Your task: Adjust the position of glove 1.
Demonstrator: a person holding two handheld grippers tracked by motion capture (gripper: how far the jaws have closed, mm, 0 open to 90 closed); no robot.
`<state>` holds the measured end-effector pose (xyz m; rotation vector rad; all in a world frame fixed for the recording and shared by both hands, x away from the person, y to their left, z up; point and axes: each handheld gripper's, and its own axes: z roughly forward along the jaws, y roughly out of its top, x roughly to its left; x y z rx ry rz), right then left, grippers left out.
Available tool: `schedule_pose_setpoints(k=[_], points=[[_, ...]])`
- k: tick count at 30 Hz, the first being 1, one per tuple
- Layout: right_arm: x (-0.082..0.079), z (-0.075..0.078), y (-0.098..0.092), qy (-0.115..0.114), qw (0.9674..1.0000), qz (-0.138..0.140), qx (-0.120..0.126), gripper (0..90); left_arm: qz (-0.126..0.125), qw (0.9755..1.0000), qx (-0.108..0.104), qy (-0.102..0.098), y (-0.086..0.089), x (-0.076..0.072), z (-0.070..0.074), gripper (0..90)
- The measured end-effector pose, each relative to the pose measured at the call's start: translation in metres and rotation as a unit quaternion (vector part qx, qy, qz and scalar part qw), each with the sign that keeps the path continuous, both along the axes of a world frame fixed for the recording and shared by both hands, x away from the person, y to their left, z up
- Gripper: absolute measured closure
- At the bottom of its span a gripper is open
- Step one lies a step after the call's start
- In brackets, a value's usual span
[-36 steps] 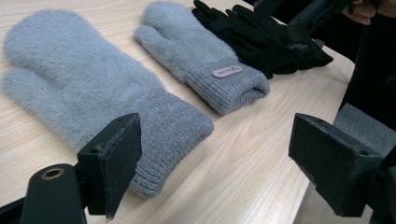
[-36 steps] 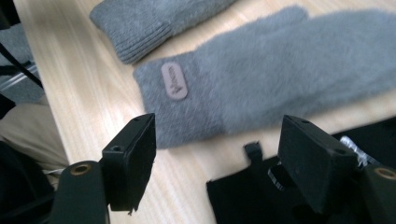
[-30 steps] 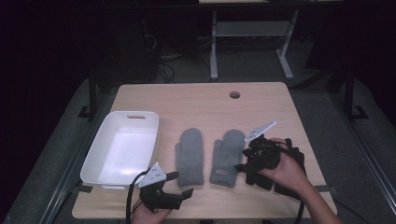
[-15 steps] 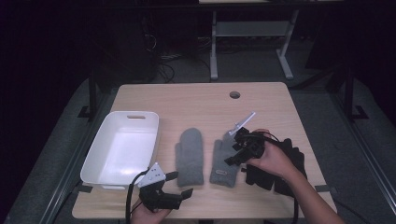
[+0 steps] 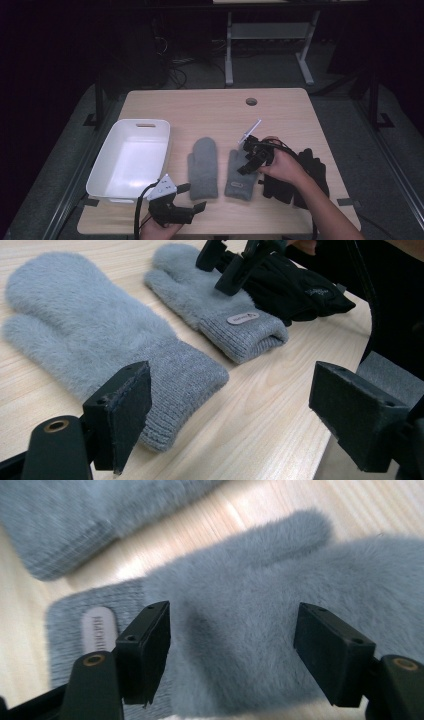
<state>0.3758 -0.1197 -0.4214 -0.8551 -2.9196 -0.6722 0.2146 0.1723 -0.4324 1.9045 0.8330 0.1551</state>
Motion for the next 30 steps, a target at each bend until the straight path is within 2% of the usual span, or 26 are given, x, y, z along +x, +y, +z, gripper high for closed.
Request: schedule_pose_setpoints(k=[2,3,4,5,6,10,11,14,17,18,20,22,24,26,28,30], points=[[0.000,-0.002,0.001,-0.001,1.0000,0.002,-0.006,31.1,0.000,1.0000,0.000,0.000,0.000,0.000,0.000,17.1],[0.000,-0.004,0.002,-0.001,0.9999,0.005,-0.015,31.2,0.000,1.0000,0.000,0.000,0.000,0.000,0.000,17.1],[-0.001,-0.009,0.006,-0.001,0.9993,0.014,-0.036,29.6,0.000,1.0000,-0.001,0.000,0.000,0.000,0.000,17.1],[-0.001,-0.009,0.006,-0.001,0.9993,0.014,-0.036,29.6,0.000,1.0000,-0.001,0.000,0.000,0.000,0.000,17.1],[-0.002,-0.013,0.008,0.001,0.9986,0.022,-0.047,26.2,0.000,1.0000,-0.001,0.001,0.000,0.000,0.000,17.1],[-0.003,-0.013,0.010,0.001,0.9984,0.024,-0.051,23.8,-0.001,1.0000,-0.003,0.001,-0.001,0.000,0.000,17.1],[-0.003,-0.015,0.010,0.005,0.9982,0.032,-0.051,21.6,-0.002,1.0000,-0.003,-0.001,-0.001,0.000,0.000,17.1],[-0.003,-0.015,0.010,0.007,0.9981,0.033,-0.053,21.8,-0.002,1.0000,-0.001,-0.002,-0.002,-0.001,0.000,17.1],[-0.002,-0.016,0.012,0.008,0.9974,0.032,-0.063,26.6,-0.001,1.0000,-0.001,-0.001,-0.002,-0.001,0.000,17.1],[-0.003,-0.016,0.013,0.001,0.9968,0.033,-0.072,31.5,0.001,1.0000,-0.001,0.001,-0.002,0.000,0.000,17.2],[-0.003,-0.016,0.014,-0.006,0.9962,0.036,-0.079,33.6,0.001,1.0000,0.000,0.001,-0.002,-0.001,0.000,17.2],[-0.005,-0.015,0.015,-0.015,0.9948,0.042,-0.092,40.1,0.001,1.0000,0.000,0.000,-0.002,-0.001,0.000,17.2],[-0.004,-0.014,0.017,-0.014,0.9934,0.044,-0.105,46.8,0.001,1.0000,0.001,-0.002,-0.001,-0.001,0.000,17.2],[-0.004,-0.014,0.018,-0.015,0.9929,0.044,-0.109,49.4,0.001,1.0000,0.000,-0.003,-0.001,-0.001,0.000,17.2],[-0.003,-0.013,0.018,-0.013,0.9925,0.041,-0.114,58.8,0.002,1.0000,0.000,-0.003,-0.001,-0.001,0.000,17.2],[-0.003,-0.013,0.018,-0.013,0.9924,0.039,-0.116,61.1,0.001,1.0000,0.001,-0.002,0.000,0.000,0.000,17.2]])
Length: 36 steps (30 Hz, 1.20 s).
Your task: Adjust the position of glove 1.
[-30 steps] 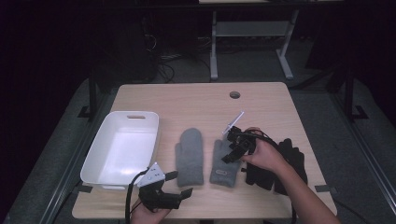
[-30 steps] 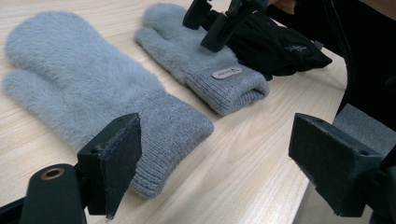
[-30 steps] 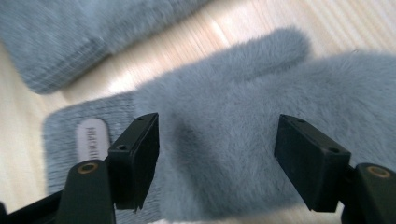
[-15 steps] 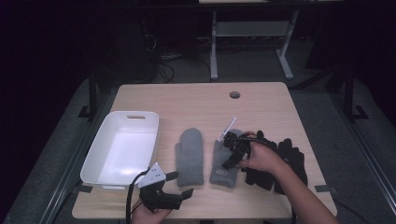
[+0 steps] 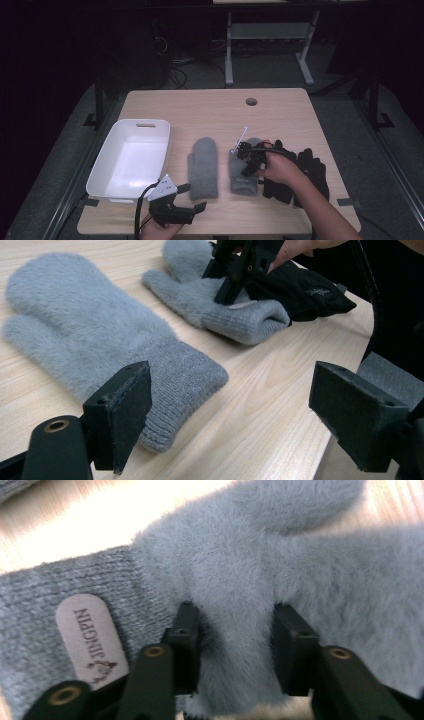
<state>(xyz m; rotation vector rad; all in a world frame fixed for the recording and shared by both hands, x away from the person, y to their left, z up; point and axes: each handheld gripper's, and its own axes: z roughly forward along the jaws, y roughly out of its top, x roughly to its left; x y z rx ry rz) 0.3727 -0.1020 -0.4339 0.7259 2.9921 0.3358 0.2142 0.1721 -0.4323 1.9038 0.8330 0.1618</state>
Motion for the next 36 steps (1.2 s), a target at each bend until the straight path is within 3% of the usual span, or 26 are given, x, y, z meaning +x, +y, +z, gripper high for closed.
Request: schedule_pose_setpoints(k=[4,9,11,18,20,23,26,28,35,36], points=[[0.000,0.001,-0.001,0.000,1.0000,-0.002,0.002,73.0,0.001,1.0000,-0.001,0.002,0.001,0.000,0.000,17.2],[0.000,0.004,-0.005,0.005,0.9998,-0.006,0.017,79.9,0.002,1.0000,0.000,0.001,0.000,0.000,0.000,17.2],[0.000,0.009,-0.008,0.002,0.9995,-0.005,0.031,82.2,0.004,1.0000,-0.001,0.001,0.001,0.000,0.000,17.2],[-0.006,0.022,-0.010,-0.008,0.9992,0.002,0.038,83.2,0.006,1.0000,-0.004,0.000,0.002,-0.001,0.001,17.2],[-0.008,0.035,-0.013,-0.013,0.9983,0.007,0.057,83.4,0.006,1.0000,0.001,-0.004,0.003,-0.001,0.002,17.2],[-0.010,0.044,-0.012,-0.021,0.9981,0.009,0.056,83.4,0.009,1.0000,-0.002,-0.003,0.003,-0.002,0.002,17.2],[-0.015,0.065,-0.008,-0.030,0.9970,0.019,0.069,83.4,0.012,0.9999,-0.005,-0.006,0.003,-0.002,0.002,17.1],[-0.016,0.068,-0.007,-0.033,0.9968,0.021,0.069,83.3,0.014,0.9998,-0.005,-0.009,0.003,-0.003,0.003,17.2],[-0.021,0.091,0.017,-0.049,0.9949,0.049,0.073,83.2,0.022,0.9996,-0.010,-0.013,0.005,-0.004,0.005,17.2],[-0.022,0.095,0.027,-0.051,0.9944,0.058,0.073,83.2,0.021,0.9997,-0.007,-0.014,0.006,-0.004,0.005,17.1]])
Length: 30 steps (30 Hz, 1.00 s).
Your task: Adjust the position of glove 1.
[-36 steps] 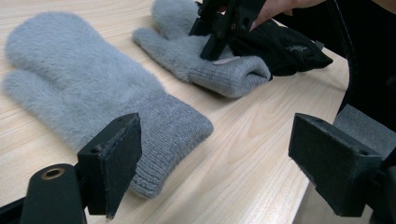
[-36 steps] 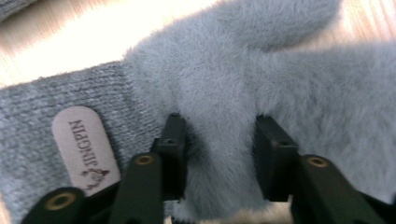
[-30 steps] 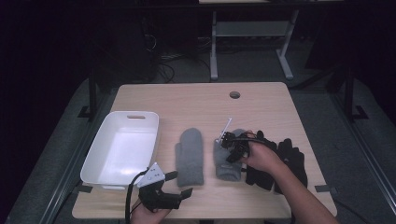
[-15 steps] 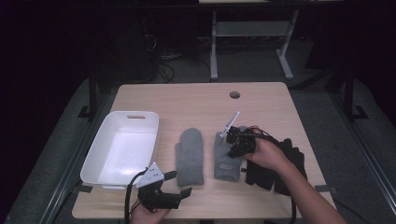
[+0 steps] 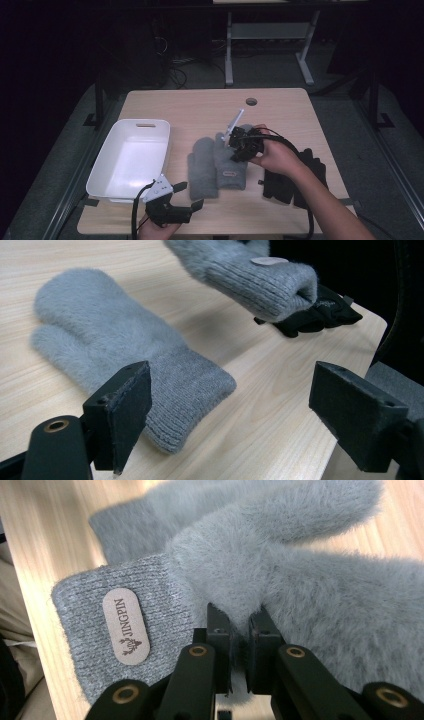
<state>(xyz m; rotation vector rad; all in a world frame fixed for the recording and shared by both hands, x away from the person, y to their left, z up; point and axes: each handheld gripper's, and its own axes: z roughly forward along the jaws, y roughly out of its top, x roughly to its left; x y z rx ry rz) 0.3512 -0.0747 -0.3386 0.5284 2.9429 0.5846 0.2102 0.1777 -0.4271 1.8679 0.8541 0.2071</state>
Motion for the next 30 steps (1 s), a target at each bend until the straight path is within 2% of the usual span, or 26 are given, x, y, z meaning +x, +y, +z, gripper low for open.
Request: schedule_pose_setpoints(k=[9,15,17,18,30], points=[[0.005,0.006,0.033,0.004,0.9997,0.024,-0.009,82.9,0.002,1.0000,-0.004,-0.006,0.002,-0.001,0.002,16.7],[0.012,-0.007,0.064,0.018,0.9987,0.041,-0.023,82.6,0.014,0.9998,-0.009,-0.009,0.007,-0.001,0.003,16.6],[0.013,-0.008,0.067,0.020,0.9986,0.042,-0.024,82.6,0.013,0.9999,-0.006,-0.008,0.008,0.000,0.004,16.6],[0.014,-0.012,0.074,0.023,0.9983,0.045,-0.028,82.6,0.012,0.9999,-0.003,-0.007,0.008,0.000,0.003,16.6],[0.016,-0.027,0.098,0.042,0.9961,0.059,-0.050,81.8,0.021,0.9998,-0.006,-0.002,0.009,0.002,0.002,16.7]])
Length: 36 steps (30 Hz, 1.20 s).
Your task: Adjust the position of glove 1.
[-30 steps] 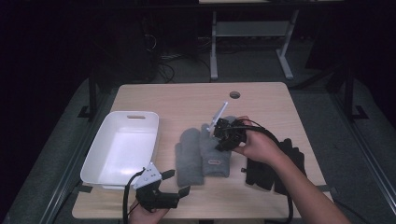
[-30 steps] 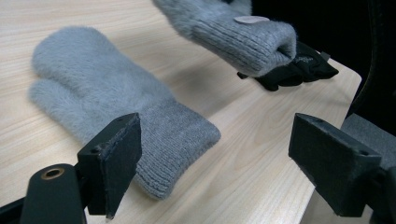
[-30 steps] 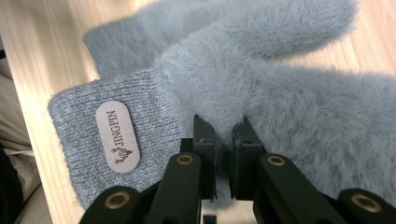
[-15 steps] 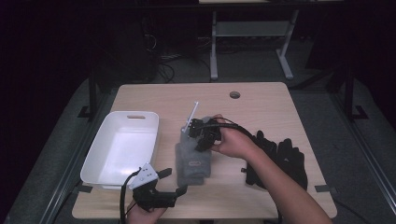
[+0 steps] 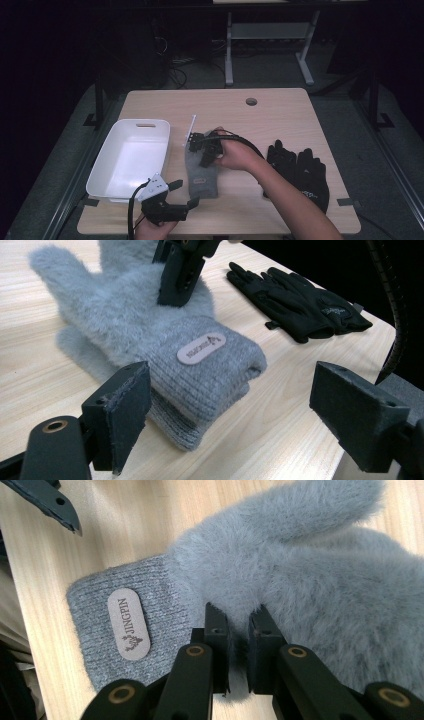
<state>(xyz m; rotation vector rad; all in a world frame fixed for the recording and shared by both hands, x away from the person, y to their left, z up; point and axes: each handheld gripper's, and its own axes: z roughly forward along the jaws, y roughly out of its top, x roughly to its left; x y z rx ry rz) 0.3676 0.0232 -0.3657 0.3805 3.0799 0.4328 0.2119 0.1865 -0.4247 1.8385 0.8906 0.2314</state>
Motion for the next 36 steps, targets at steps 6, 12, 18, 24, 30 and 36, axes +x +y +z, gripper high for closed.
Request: schedule_pose_setpoints(k=[6,12,18,24,30,36], points=[[0.003,-0.009,0.004,0.001,0.9999,-0.003,-0.010,76.4,-0.002,1.0000,0.003,-0.002,0.000,0.001,0.000,16.7],[0.007,-0.007,-0.004,0.007,0.9995,-0.023,0.019,56.8,-0.002,1.0000,0.001,0.004,-0.001,0.001,-0.001,16.7],[0.006,0.003,-0.006,-0.010,0.9980,-0.043,0.046,67.8,-0.002,1.0000,0.002,0.003,-0.002,0.000,-0.001,16.7],[0.007,-0.017,0.000,-0.007,0.9988,-0.042,0.024,76.8,-0.005,1.0000,0.005,0.005,-0.003,0.000,-0.001,16.8],[0.010,-0.031,-0.002,-0.004,0.9984,-0.050,0.026,74.0,-0.007,1.0000,0.005,0.005,-0.004,0.000,-0.002,16.8],[0.014,-0.021,-0.022,-0.002,0.9937,-0.089,0.068,51.4,-0.007,1.0000,0.005,0.004,-0.006,0.000,-0.002,16.8]])
